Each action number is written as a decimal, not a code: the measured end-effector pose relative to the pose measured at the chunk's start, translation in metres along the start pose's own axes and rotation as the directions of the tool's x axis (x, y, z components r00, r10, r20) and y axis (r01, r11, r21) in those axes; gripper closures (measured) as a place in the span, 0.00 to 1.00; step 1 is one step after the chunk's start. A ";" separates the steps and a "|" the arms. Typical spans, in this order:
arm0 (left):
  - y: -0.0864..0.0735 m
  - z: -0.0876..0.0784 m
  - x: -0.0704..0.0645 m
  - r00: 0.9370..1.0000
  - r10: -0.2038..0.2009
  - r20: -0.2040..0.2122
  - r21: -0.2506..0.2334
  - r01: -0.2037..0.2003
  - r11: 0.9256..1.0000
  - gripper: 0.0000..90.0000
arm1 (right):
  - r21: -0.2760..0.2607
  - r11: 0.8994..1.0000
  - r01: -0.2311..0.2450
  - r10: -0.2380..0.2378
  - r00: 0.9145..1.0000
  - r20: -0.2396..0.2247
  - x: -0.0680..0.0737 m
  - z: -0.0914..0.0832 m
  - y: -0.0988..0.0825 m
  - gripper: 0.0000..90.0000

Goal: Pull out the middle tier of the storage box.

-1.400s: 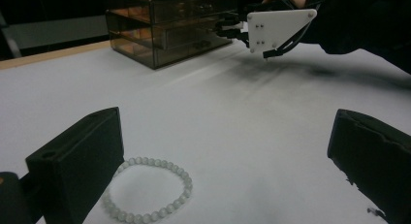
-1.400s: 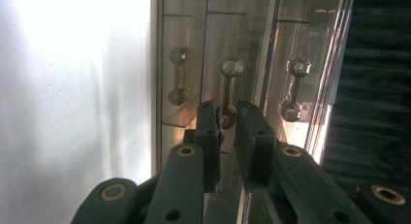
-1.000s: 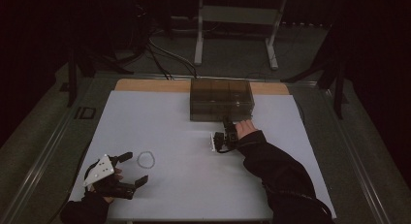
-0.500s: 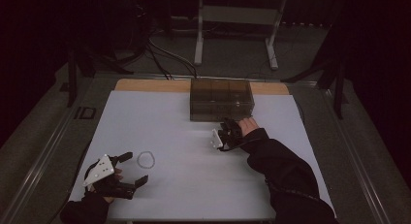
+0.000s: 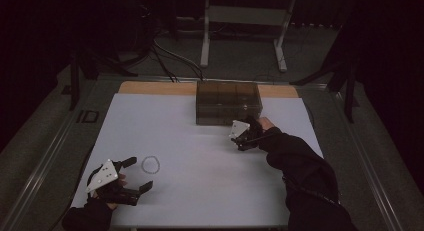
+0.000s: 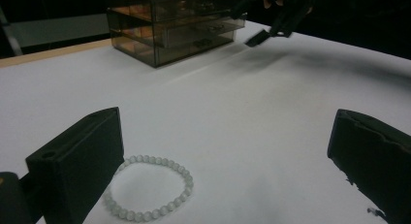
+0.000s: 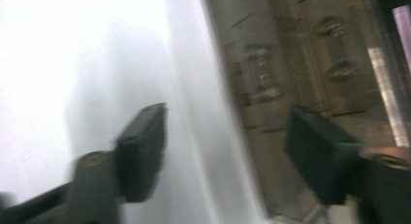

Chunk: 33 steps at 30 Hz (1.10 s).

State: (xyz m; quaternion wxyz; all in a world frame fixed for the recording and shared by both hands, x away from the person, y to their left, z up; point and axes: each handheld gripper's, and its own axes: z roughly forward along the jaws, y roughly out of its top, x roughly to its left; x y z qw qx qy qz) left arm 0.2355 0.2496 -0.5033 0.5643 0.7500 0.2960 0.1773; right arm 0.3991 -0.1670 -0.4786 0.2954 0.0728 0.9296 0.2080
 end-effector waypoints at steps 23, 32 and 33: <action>0.000 0.000 0.000 1.000 -0.004 -0.005 -0.006 0.004 1.000 0.01 | -0.034 0.998 -0.051 0.044 0.981 -0.190 -0.032 -0.019 -0.013 0.11; -0.001 -0.001 0.001 1.000 -0.005 -0.004 -0.006 0.005 1.000 0.01 | -0.044 0.999 -0.026 0.016 0.978 -0.208 -0.054 -0.024 -0.014 0.11; -0.001 -0.001 0.001 1.000 -0.006 -0.004 -0.005 0.006 1.000 0.01 | -0.045 0.999 -0.025 0.016 0.978 -0.208 -0.055 -0.023 -0.014 0.11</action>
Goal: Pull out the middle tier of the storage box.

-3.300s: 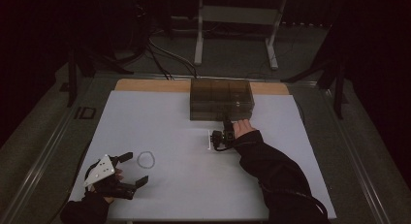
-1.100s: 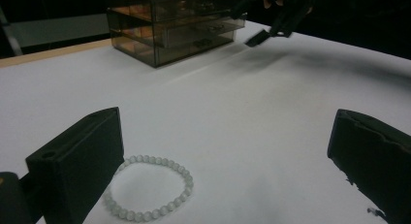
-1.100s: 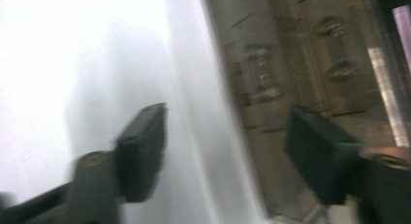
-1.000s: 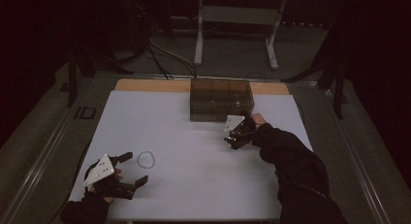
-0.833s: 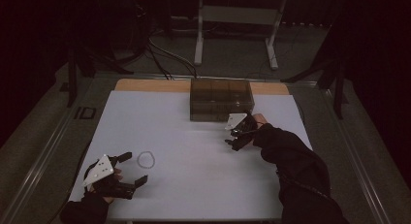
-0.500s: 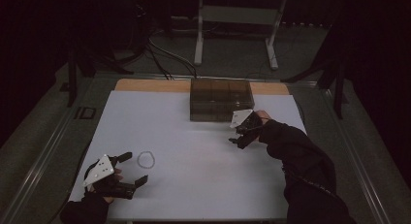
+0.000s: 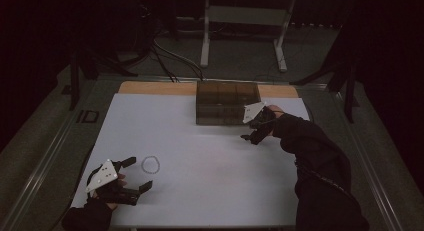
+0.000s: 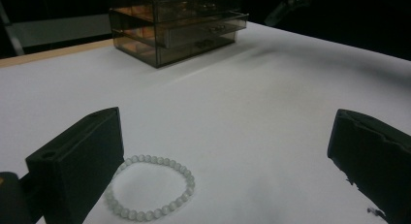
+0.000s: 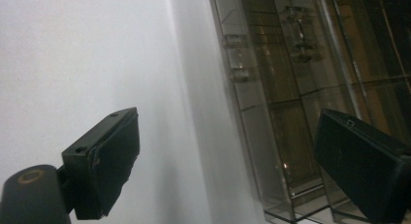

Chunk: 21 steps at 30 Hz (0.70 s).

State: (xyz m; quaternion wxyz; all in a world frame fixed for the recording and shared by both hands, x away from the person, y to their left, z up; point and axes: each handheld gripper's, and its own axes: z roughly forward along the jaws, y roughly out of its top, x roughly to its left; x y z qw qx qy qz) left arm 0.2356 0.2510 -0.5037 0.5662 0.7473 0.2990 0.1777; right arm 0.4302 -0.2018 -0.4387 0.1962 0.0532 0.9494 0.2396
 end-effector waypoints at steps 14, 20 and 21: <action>0.000 0.000 0.000 1.000 -0.003 0.000 -0.003 0.003 1.000 0.01 | 0.093 0.996 0.002 0.001 1.000 -0.029 -0.017 -0.002 0.010 0.20; 0.000 -0.001 0.001 1.000 -0.005 0.002 -0.004 0.005 1.000 0.01 | 0.124 0.989 0.083 -0.085 0.996 0.012 -0.014 0.001 0.011 0.48; 0.000 -0.001 0.000 1.000 -0.004 0.002 -0.004 0.004 1.000 0.01 | 0.129 0.987 0.092 -0.096 0.995 0.025 -0.015 0.002 0.011 0.53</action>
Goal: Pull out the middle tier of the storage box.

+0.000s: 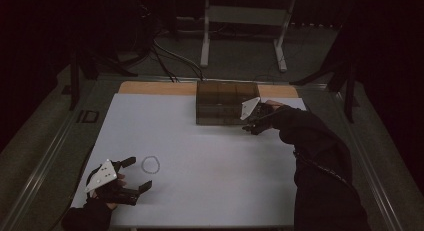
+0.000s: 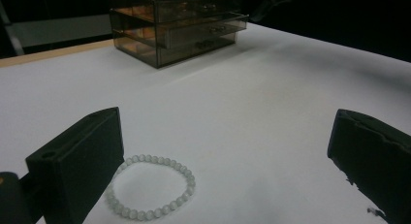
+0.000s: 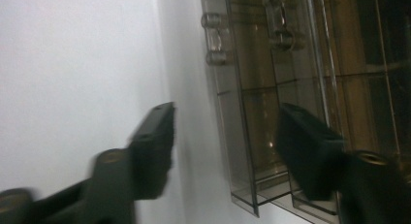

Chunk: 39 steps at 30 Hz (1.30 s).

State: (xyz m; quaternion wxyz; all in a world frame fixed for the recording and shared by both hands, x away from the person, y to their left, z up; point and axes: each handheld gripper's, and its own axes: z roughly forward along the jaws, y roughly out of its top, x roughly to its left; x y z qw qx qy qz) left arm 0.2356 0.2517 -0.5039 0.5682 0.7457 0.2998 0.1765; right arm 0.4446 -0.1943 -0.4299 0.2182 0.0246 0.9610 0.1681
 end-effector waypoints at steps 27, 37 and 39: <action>-0.001 0.000 0.000 1.000 -0.003 -0.001 0.001 0.003 1.000 0.01 | 0.054 0.988 0.148 -0.143 0.986 -0.084 -0.019 0.028 0.009 0.91; -0.001 0.000 0.001 1.000 -0.004 0.002 0.000 0.004 1.000 0.01 | 0.077 0.989 0.129 -0.118 0.984 -0.134 -0.024 0.031 0.012 0.94; -0.001 0.000 0.001 1.000 -0.002 0.000 0.002 0.002 1.000 0.01 | 0.082 0.989 0.126 -0.114 0.984 -0.139 -0.024 0.031 0.013 0.95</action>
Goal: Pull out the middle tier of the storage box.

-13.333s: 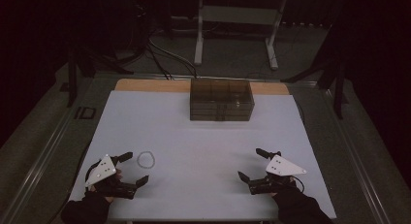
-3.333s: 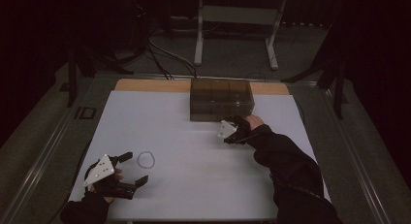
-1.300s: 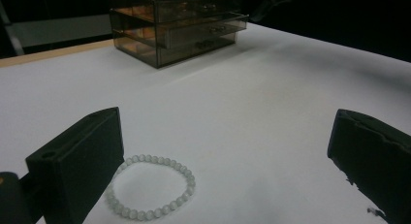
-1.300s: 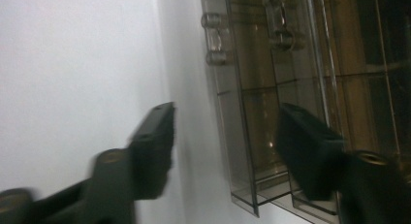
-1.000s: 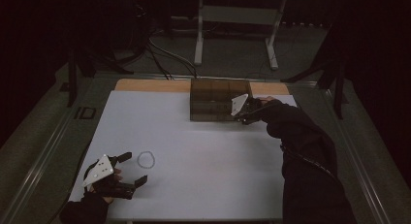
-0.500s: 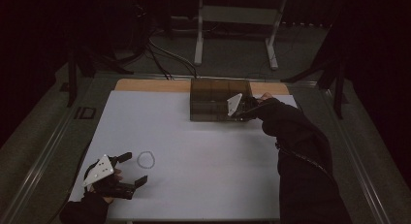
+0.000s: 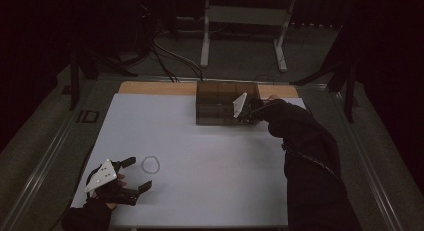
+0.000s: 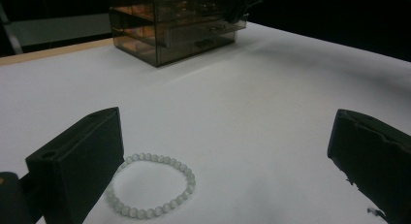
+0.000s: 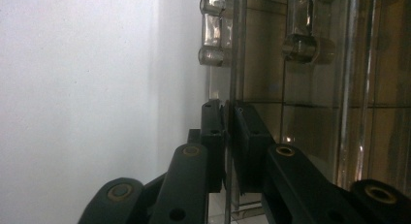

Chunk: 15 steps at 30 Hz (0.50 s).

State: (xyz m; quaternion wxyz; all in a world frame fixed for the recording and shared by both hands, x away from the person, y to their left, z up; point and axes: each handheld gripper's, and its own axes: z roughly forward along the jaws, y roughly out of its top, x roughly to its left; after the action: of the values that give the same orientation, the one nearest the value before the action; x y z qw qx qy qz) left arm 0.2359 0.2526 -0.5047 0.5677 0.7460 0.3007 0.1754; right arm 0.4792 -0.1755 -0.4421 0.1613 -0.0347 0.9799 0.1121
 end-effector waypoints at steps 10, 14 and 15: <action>0.000 0.000 0.000 1.000 0.000 -0.001 -0.004 0.000 1.000 0.01 | -0.005 1.000 -0.013 0.012 0.999 -0.033 0.007 -0.004 0.002 0.96; 0.001 0.000 -0.001 1.000 0.004 -0.001 -0.002 -0.004 1.000 0.01 | -0.005 1.000 -0.014 0.014 0.999 -0.030 0.013 -0.006 0.002 0.96; 0.001 0.000 -0.001 1.000 0.004 -0.001 -0.002 -0.004 1.000 0.01 | -0.005 1.000 -0.014 0.014 0.999 -0.030 0.013 -0.006 0.002 0.96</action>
State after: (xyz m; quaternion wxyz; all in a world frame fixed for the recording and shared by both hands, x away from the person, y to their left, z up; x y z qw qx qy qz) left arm 0.2353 0.2523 -0.5038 0.5681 0.7459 0.2992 0.1774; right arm 0.4646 -0.1751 -0.4399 0.1457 -0.0298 0.9821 0.1153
